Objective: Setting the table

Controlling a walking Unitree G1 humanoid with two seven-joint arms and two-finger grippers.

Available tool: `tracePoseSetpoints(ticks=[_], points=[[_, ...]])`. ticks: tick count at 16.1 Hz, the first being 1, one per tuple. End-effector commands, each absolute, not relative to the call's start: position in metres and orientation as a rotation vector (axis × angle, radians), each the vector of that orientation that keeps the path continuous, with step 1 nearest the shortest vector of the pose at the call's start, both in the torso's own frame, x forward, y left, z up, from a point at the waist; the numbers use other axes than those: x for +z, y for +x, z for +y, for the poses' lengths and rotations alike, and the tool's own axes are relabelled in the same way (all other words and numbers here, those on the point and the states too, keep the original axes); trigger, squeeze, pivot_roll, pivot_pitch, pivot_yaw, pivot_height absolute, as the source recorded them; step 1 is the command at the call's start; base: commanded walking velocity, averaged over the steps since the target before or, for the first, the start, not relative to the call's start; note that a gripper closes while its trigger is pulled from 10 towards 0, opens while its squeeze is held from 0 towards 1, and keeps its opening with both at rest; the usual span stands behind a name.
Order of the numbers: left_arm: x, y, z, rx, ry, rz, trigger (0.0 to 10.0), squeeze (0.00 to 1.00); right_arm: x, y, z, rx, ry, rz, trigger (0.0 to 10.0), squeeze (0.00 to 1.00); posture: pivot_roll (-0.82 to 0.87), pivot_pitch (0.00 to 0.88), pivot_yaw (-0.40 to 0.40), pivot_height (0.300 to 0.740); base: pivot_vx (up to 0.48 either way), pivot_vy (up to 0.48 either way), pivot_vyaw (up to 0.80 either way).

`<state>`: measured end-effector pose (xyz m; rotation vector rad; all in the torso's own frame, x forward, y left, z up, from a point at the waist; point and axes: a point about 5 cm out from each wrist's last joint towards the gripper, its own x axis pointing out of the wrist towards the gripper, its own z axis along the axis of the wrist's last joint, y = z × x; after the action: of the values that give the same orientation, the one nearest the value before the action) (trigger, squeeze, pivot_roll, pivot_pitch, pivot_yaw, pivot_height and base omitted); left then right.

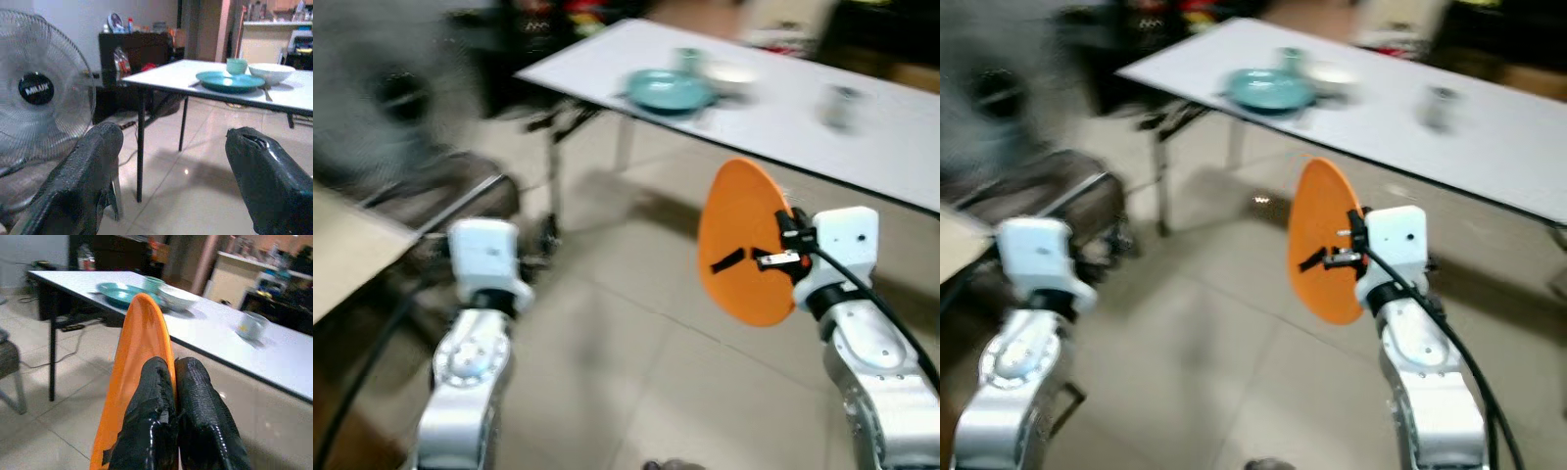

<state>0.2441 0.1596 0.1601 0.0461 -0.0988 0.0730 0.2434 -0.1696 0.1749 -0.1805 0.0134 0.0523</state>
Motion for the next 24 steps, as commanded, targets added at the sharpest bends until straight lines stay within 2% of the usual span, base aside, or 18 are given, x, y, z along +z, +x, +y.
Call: tracePoseSetpoints(ticks=[1, 3, 6, 8, 9, 13, 19, 24], points=[[0.157, 0.244, 0.154, 0.060, -0.013, -0.055, 10.0, 0.00, 0.187, 0.242, -0.169, 0.048, -0.181, -0.039, 10.0, 0.00, -0.03, 0.000, -0.005, 0.740, 0.000, 0.000, -0.80], [0.151, 0.240, 0.151, -0.019, -0.064, -0.014, 10.0, 0.00, 0.186, 0.240, -0.170, 0.038, -0.180, -0.032, 10.0, 0.00, -0.03, 0.000, -0.006, 0.740, 0.000, 0.000, -0.80], [0.151, 0.241, 0.154, 0.028, 0.000, -0.021, 10.0, 0.00, 0.185, 0.242, -0.172, 0.029, -0.175, -0.031, 10.0, 0.00, -0.01, 0.000, -0.005, 0.740, 0.000, 0.000, -0.80], [0.148, 0.241, 0.151, -0.008, 0.018, 0.012, 10.0, 0.00, 0.184, 0.244, -0.172, 0.022, -0.168, -0.030, 10.0, 0.00, -0.01, 0.000, -0.005, 0.740, 0.000, 0.000, -0.80], [0.150, 0.241, 0.149, -0.064, 0.041, -0.013, 10.0, 0.00, 0.182, 0.244, -0.172, 0.010, -0.139, -0.020, 10.0, 0.00, 0.00, 0.000, -0.003, 0.740, 0.000, 0.000, -0.80], [0.156, 0.247, 0.154, -0.096, 0.039, -0.055, 10.0, 0.00, 0.180, 0.248, -0.171, -0.003, -0.089, -0.019, 10.0, 0.00, 0.00, 0.000, 0.014, 0.740, 0.000, 0.000, -0.80], [0.156, 0.251, 0.152, -0.151, 0.093, -0.048, 10.0, 0.00, 0.184, 0.258, -0.174, -0.018, -0.038, -0.041, 10.0, 0.00, -0.01, 0.000, 0.040, 0.740, 0.324, 0.000, 0.00], [0.155, 0.252, 0.152, -0.147, 0.090, -0.030, 10.0, 0.00, 0.194, 0.268, -0.180, -0.043, -0.058, -0.094, 10.0, 0.00, -0.01, 0.000, 0.030, 0.740, 0.343, 0.000, -0.61]])
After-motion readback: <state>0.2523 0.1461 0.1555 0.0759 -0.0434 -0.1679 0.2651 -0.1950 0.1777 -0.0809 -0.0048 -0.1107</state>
